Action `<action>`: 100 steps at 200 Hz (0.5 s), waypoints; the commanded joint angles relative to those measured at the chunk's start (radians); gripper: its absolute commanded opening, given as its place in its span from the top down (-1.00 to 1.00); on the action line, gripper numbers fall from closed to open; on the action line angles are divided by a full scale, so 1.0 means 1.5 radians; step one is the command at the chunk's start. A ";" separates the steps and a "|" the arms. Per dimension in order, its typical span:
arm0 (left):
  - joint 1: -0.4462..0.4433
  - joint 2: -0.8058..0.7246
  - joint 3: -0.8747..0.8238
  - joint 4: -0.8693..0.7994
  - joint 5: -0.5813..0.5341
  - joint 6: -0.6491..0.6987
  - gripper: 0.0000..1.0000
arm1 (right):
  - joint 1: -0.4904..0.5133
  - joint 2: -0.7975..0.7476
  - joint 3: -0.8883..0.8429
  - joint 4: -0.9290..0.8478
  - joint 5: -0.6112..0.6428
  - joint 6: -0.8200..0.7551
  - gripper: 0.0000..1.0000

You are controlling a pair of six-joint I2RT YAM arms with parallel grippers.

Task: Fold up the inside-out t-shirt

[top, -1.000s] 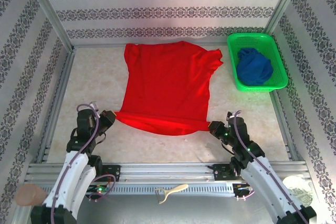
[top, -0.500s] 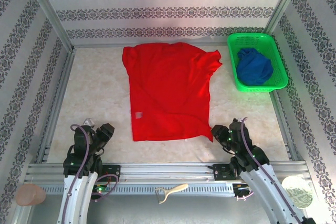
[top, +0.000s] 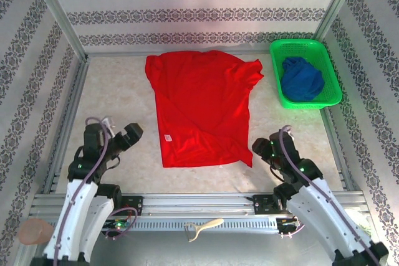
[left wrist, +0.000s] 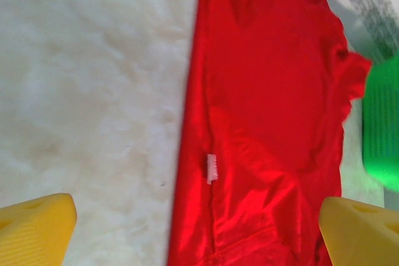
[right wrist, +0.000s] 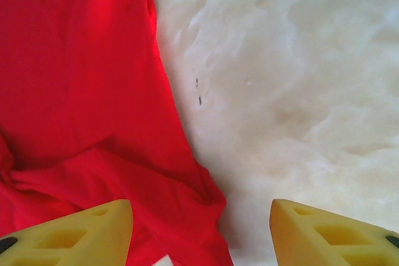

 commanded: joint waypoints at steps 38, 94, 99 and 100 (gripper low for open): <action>-0.433 0.284 0.136 0.061 -0.252 0.250 -0.99 | 0.109 0.148 0.052 0.055 0.092 -0.059 -0.51; -0.635 0.598 0.260 0.132 -0.385 0.387 -0.99 | 0.054 0.094 0.047 0.068 0.072 -0.050 -0.97; -0.637 0.619 0.276 0.135 -0.385 0.389 -0.99 | 0.040 0.087 0.046 0.073 0.050 -0.053 -0.97; -0.638 0.623 0.278 0.135 -0.383 0.389 -0.99 | 0.037 0.086 0.045 0.074 0.045 -0.053 -0.97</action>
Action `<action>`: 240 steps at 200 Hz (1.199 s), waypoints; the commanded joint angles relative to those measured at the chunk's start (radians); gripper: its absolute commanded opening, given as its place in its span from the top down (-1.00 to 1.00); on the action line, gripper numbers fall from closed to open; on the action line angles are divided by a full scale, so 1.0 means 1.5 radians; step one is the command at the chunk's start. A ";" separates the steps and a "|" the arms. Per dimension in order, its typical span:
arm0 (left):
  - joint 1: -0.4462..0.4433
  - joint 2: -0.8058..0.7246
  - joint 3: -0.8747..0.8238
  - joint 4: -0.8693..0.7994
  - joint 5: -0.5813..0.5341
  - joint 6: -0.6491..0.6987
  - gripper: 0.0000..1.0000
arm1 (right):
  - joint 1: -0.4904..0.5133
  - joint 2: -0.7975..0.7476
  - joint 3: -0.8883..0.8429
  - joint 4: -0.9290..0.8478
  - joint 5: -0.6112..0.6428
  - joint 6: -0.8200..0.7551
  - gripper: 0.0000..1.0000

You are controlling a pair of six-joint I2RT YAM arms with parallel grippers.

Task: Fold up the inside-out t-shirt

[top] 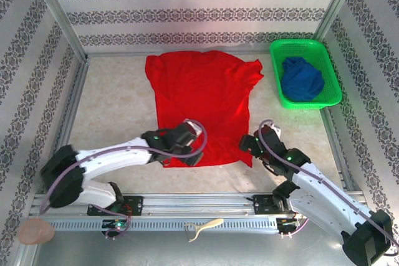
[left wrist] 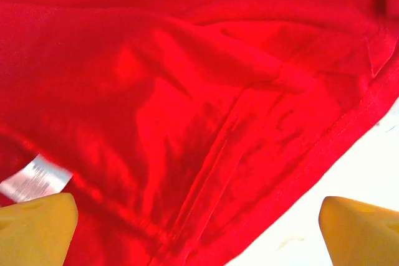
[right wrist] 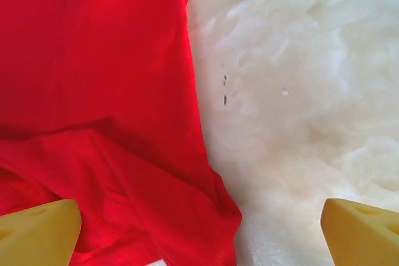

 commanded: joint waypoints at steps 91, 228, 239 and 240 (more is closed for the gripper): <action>-0.045 0.255 0.156 0.069 -0.048 0.117 -1.00 | -0.237 -0.173 -0.047 0.061 -0.271 0.010 -0.88; -0.021 0.150 0.194 0.038 -0.033 0.146 1.00 | -0.148 -0.359 -0.209 0.128 -0.386 0.157 -0.16; -0.019 0.143 0.188 0.037 -0.031 0.142 1.00 | -0.119 -0.364 -0.216 0.135 -0.363 0.169 -0.12; -0.019 0.143 0.188 0.037 -0.030 0.141 1.00 | -0.116 -0.364 -0.216 0.136 -0.361 0.170 -0.11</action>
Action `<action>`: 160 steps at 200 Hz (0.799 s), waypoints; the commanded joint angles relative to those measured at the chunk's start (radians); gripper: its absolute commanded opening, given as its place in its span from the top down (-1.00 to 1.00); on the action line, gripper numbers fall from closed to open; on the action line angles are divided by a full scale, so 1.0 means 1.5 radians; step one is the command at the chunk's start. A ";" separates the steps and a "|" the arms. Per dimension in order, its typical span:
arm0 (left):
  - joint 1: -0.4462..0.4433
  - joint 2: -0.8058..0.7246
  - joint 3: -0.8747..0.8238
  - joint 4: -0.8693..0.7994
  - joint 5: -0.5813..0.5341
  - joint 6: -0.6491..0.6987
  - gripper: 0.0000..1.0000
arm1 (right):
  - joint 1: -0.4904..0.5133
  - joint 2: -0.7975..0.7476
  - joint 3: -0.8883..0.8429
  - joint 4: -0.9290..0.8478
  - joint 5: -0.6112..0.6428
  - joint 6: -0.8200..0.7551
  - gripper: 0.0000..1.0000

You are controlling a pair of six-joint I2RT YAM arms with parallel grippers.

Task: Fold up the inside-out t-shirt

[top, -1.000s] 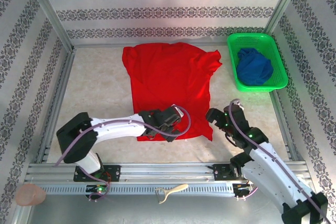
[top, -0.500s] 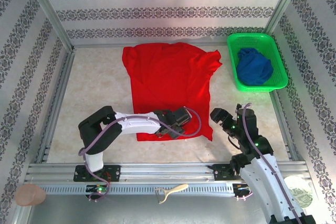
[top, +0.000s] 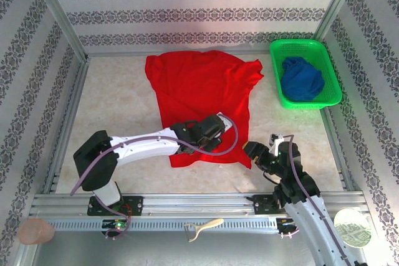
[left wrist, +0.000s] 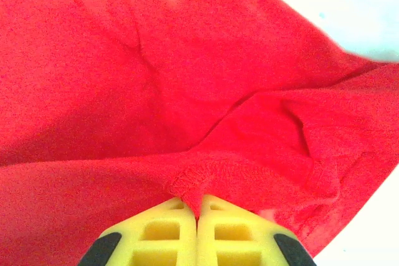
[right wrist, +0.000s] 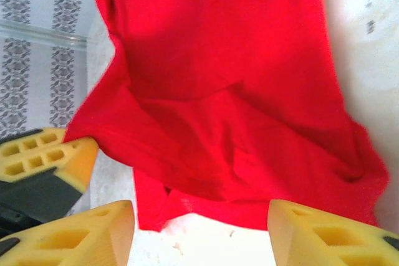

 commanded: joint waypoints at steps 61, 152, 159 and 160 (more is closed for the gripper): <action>0.018 -0.096 -0.005 -0.033 0.036 -0.018 1.00 | 0.339 0.075 -0.071 0.236 0.299 0.121 0.23; 0.018 -0.221 0.011 -0.105 0.082 -0.042 1.00 | 0.525 0.609 0.090 0.607 0.494 0.005 1.00; 0.018 -0.227 0.013 -0.111 0.085 -0.043 1.00 | 0.526 0.650 0.104 0.631 0.503 0.000 1.00; 0.018 -0.228 0.013 -0.112 0.085 -0.043 1.00 | 0.526 0.656 0.105 0.634 0.505 0.001 1.00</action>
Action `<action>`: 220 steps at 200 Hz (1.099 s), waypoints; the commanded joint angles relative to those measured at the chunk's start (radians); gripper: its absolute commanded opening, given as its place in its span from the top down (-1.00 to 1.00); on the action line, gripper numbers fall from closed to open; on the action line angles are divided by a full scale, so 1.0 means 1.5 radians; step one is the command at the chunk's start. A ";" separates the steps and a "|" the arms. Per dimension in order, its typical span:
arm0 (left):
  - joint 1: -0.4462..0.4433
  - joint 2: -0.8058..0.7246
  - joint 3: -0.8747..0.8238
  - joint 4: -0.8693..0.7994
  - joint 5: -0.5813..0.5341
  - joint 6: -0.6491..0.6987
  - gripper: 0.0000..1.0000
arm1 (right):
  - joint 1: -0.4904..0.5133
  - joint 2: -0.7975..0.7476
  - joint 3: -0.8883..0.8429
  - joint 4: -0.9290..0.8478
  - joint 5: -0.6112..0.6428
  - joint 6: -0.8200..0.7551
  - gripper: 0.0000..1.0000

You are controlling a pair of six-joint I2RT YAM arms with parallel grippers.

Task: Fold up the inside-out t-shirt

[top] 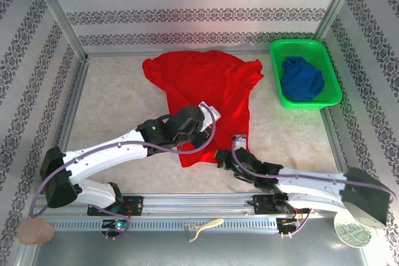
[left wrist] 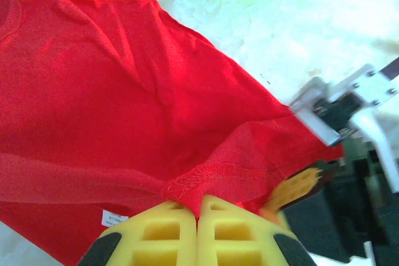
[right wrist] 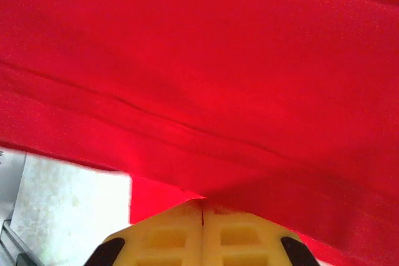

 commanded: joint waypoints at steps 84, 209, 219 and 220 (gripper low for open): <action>0.007 -0.098 0.092 -0.100 0.079 -0.057 1.00 | 0.076 0.411 0.074 0.497 0.181 -0.296 1.00; 0.007 -0.122 0.094 -0.108 0.101 -0.047 1.00 | -0.042 0.484 0.058 0.525 0.036 -0.236 1.00; 0.006 -0.122 0.092 -0.104 0.103 -0.050 1.00 | -0.039 0.473 0.076 0.507 0.018 -0.247 1.00; 0.006 -0.122 0.091 -0.104 0.103 -0.050 1.00 | -0.039 0.472 0.081 0.505 0.018 -0.248 1.00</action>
